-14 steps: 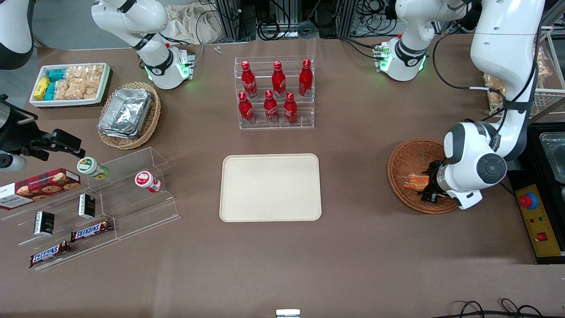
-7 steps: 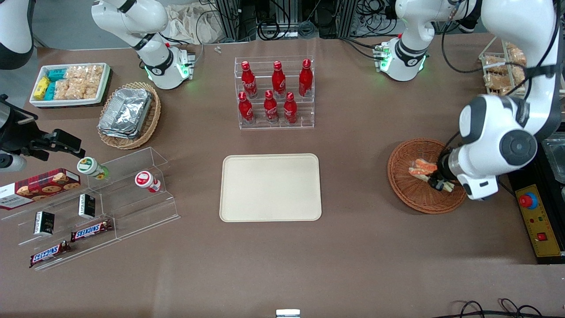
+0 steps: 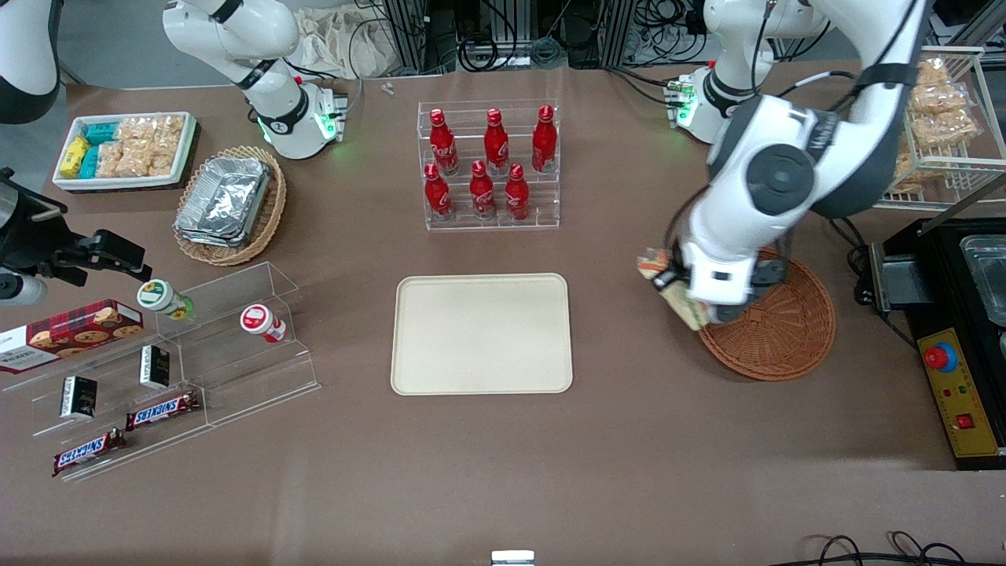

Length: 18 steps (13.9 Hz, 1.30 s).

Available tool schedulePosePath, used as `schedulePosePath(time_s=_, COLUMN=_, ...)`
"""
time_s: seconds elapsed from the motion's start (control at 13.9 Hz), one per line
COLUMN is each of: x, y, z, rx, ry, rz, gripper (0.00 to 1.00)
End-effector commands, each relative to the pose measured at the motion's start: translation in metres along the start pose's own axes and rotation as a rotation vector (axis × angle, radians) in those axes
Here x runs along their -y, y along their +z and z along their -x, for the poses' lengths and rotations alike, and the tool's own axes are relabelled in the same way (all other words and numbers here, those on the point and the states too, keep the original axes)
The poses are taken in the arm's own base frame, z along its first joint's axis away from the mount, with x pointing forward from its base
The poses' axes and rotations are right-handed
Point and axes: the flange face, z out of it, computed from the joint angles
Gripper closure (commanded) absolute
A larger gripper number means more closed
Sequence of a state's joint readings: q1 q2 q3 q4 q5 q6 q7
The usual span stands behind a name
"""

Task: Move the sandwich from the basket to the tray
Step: 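Lift the sandwich and carry it over the cream tray, then lower the sandwich onto the tray and open the left gripper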

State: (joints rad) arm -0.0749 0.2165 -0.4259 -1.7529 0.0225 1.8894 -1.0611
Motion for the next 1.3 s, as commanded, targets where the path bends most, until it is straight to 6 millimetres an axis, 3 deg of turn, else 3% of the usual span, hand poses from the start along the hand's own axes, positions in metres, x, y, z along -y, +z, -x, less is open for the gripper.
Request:
schedulePosePath(time_s=0.0, x=-0.063, y=0.03, z=0.049, rx=-0.077, ry=0.205, rz=-0.002, gripper=1.0)
schedulePosePath(time_s=0.07, x=-0.082, y=0.049, z=0.067, rx=-0.089, ry=0.265, rz=-0.019, gripper=1.0)
schedulePosePath(time_s=0.29, x=-0.13, y=0.096, z=0.081, rx=-0.055, ry=0.369, rz=0.007, gripper=1.0)
schedulePosePath(time_s=0.43, x=-0.151, y=0.127, z=0.095, rx=-0.051, ry=0.452, rz=0.052, gripper=1.0)
schedulePosePath(time_s=0.65, x=-0.157, y=0.179, z=0.097, rx=-0.121, ry=0.543, rz=0.005, gripper=1.0)
schedulePosePath(time_s=0.87, x=-0.155, y=0.209, z=0.094, rx=-0.148, ry=0.591, rz=-0.045, gripper=1.0)
schedulePosePath(time_s=0.94, x=-0.156, y=0.217, z=0.094, rx=-0.157, ry=0.603, rz=-0.046, gripper=0.94)
schedulePosePath(time_s=1.01, x=-0.155, y=0.224, z=0.094, rx=-0.153, ry=0.607, rz=-0.043, gripper=0.62)
schedulePosePath(time_s=1.08, x=-0.155, y=0.227, z=0.095, rx=-0.153, ry=0.611, rz=-0.034, gripper=0.01)
schedulePosePath(time_s=1.23, x=-0.154, y=0.226, z=0.095, rx=-0.157, ry=0.611, rz=-0.027, gripper=0.0)
